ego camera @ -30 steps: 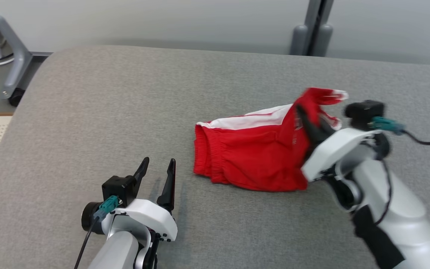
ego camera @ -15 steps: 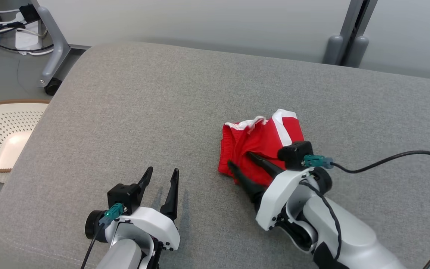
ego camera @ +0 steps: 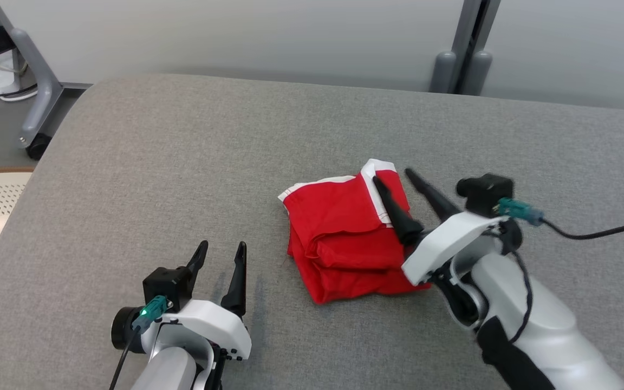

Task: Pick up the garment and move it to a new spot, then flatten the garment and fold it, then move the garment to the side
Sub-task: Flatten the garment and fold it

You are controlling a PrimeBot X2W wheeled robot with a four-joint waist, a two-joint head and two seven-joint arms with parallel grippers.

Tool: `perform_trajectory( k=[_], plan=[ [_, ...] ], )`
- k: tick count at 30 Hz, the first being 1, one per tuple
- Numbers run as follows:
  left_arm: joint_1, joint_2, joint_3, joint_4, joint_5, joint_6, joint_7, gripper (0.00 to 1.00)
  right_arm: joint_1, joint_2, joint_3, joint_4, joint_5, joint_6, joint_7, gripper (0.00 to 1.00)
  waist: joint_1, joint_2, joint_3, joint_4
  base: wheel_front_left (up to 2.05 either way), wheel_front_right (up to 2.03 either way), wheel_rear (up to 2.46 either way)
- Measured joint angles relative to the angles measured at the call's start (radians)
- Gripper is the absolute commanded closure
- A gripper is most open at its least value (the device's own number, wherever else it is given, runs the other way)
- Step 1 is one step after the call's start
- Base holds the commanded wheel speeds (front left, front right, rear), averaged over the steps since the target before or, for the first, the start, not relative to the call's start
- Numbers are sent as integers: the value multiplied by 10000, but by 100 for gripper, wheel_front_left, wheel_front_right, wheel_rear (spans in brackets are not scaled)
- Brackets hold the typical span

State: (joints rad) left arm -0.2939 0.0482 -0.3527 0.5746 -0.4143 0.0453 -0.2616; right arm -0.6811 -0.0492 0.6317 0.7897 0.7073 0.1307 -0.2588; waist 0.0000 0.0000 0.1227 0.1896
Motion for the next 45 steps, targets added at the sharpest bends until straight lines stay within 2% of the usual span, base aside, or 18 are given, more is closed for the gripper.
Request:
perform_trajectory(
  k=[3,6,7,12,16,25,34,38,45],
  plan=[
    [56,-2,174,-165,282,13,0,0,333,-77,-1651,-502,-1062,0,-29,0,0,0,-83,-205,0,0,0],
    [198,-4,380,-299,504,35,0,0,1288,-65,-2821,-932,-2057,0,-29,0,0,0,-179,-386,0,0,0],
    [198,-4,380,-299,504,35,0,0,1288,-65,-2821,-932,-2057,0,-29,0,0,0,-179,-386,0,0,0],
    [408,-10,754,-535,930,38,0,0,2291,-29,-4617,-1707,-3432,0,-29,0,0,0,-330,-650,0,0,0],
    [767,0,1139,-627,1126,40,0,0,3139,-25,-5473,-2130,-3747,0,-29,0,0,0,-509,-861,0,0,0],
    [1676,12,1804,-1081,1783,58,0,0,4538,2,-5770,-2646,-4796,0,-29,0,0,0,-948,-1288,0,0,0],
    [2087,0,1896,-1388,1797,84,0,0,5030,-6,-5800,-2920,-4765,0,-29,0,0,0,-863,-1366,0,0,0],
    [1972,2,1797,-1438,1770,82,0,0,4831,-4,-5340,-2857,-4567,0,-29,0,0,0,-712,-1185,0,0,0],
    [1788,0,1498,-1400,1553,38,0,0,3413,-2,-3749,-1871,-3931,0,-31,0,0,0,-395,-572,0,0,0]
  ],
)
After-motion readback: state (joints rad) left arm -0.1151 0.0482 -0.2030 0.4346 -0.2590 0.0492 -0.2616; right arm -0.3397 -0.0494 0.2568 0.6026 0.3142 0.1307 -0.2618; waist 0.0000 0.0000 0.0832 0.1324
